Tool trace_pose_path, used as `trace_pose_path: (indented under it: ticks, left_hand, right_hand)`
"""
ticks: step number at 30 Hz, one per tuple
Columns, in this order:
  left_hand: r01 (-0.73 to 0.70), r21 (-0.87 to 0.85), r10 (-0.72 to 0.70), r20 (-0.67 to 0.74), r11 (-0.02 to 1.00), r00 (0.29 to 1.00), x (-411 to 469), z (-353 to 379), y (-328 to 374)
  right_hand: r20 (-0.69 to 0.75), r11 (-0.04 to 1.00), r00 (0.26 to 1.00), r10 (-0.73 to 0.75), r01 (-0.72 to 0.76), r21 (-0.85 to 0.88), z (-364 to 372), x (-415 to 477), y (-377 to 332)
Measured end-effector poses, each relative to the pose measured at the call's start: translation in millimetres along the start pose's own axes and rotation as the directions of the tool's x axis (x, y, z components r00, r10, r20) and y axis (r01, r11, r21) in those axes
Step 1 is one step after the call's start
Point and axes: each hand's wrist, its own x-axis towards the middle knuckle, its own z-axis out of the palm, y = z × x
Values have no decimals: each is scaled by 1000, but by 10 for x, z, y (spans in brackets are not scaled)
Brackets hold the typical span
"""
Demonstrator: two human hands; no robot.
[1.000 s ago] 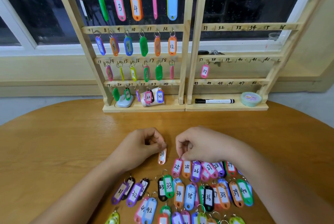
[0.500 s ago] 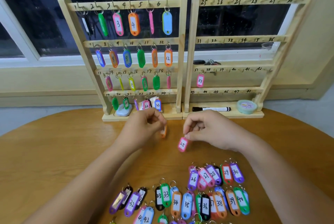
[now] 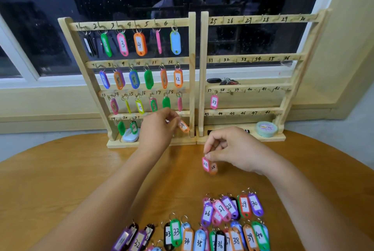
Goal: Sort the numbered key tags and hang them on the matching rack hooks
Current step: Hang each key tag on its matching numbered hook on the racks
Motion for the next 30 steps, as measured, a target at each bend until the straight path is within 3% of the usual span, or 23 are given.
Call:
trace_pose_path:
  ticks: [7, 14, 18, 24, 28, 30]
  left_hand:
    - [-72, 100, 74, -16, 992, 997, 41, 48, 60]
    - [-158, 40, 159, -50, 987, 986, -112, -94, -28]
    - [-43, 13, 42, 96, 999, 994, -354, -171, -226]
    - [185, -125, -133, 340, 975, 931, -546, -155, -528]
    - [289, -243, -168, 419, 926, 892, -560, -125, -634]
    - [311, -280, -174, 422, 908, 890, -564, -122, -678]
  right_hand:
    - [-38, 1000, 999, 4, -4, 11, -49, -5, 1]
    - [-178, 996, 984, -22, 37, 78, -79, 30, -80]
    - [-288, 994, 957, -22, 53, 99, -199, 192, -225]
    - [-455, 995, 888, -61, 90, 41, -654, 420, -710]
    - [-576, 991, 807, -131, 83, -109, -1044, 536, -1072]
    - [-605, 991, 786, -130, 90, -96, -1233, 575, -1208]
